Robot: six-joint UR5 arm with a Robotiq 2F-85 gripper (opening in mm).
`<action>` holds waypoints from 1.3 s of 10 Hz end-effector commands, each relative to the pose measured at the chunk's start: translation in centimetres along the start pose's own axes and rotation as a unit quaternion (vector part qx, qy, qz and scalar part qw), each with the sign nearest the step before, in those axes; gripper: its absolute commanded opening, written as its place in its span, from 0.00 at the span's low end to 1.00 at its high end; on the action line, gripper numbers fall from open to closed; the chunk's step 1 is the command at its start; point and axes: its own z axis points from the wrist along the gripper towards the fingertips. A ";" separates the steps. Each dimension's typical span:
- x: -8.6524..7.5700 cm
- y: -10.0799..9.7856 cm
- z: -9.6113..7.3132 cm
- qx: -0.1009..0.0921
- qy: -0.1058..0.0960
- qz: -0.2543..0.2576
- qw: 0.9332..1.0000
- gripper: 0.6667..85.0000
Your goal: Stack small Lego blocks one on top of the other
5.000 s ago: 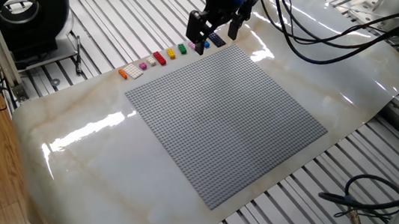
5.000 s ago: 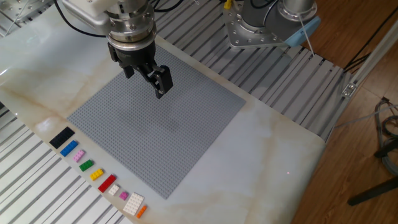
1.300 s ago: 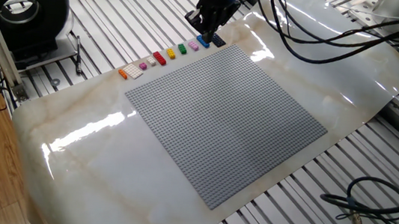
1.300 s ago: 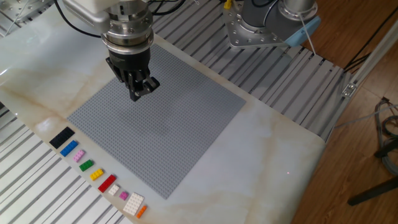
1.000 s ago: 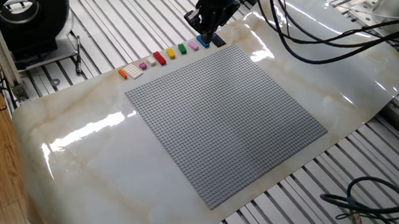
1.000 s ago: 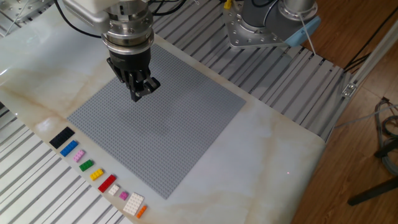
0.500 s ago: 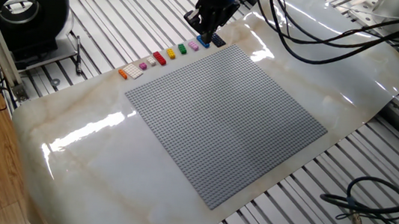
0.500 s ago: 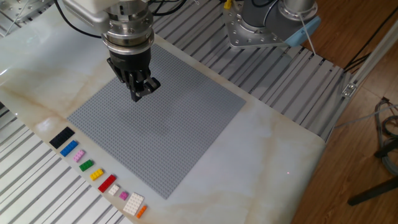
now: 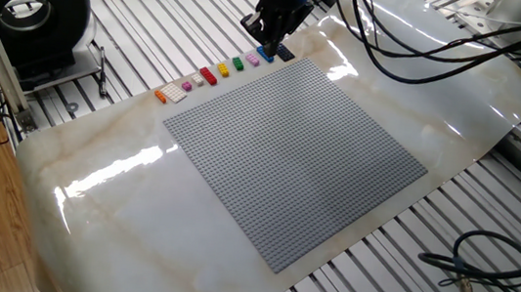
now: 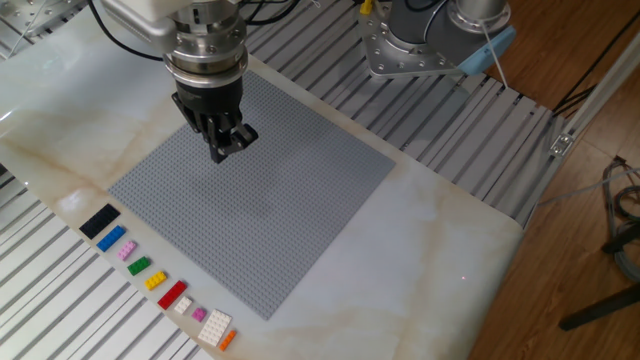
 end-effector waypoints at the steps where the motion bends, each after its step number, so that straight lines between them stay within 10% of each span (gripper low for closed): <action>1: -0.1 0.0 -0.2 -0.001 -0.003 -0.006 1.000 0.00; 13: -0.1 -0.5 -0.2 0.009 -0.003 -0.017 1.000 0.00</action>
